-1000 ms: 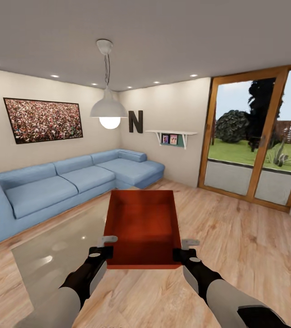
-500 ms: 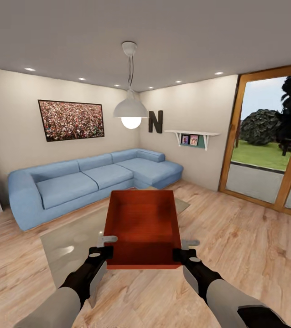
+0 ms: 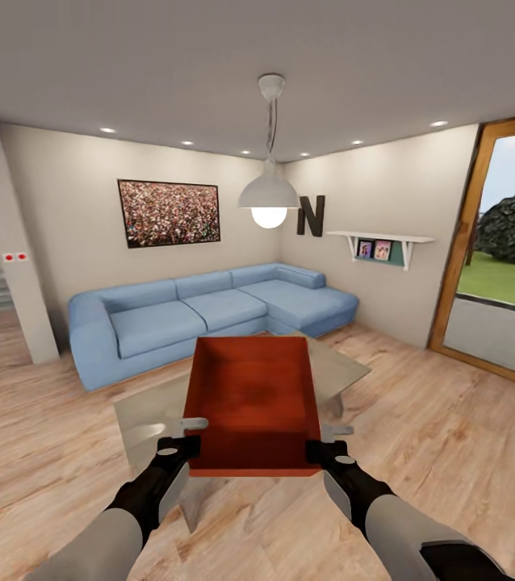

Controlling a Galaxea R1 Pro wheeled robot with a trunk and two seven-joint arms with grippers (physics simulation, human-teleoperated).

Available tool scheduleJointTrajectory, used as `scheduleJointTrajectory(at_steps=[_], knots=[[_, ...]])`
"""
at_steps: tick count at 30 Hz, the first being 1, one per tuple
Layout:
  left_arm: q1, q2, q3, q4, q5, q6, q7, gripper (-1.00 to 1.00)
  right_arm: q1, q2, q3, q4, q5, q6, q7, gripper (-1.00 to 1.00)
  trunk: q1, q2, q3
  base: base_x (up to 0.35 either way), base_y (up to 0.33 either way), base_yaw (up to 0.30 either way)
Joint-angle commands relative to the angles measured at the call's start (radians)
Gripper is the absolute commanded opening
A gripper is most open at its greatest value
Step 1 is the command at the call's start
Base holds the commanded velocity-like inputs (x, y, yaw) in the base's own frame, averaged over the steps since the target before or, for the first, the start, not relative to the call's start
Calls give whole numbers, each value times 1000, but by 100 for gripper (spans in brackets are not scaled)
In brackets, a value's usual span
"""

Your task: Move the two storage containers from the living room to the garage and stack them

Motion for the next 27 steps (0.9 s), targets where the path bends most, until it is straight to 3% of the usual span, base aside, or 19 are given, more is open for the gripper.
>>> scheduleJointTrajectory(at_steps=[1, 27], knots=[[0, 2, -6, 2, 8, 8, 55, -100, -1, -7, -12, -2, 11, -41, -86, -100, 0, -1, 0, 0, 0, 288], [0, 2, -6, 2, 8, 8, 55, -100, 0, -7, -12, -2, 11, -41, -86, -100, 0, -1, 0, 0, 0, 288]])
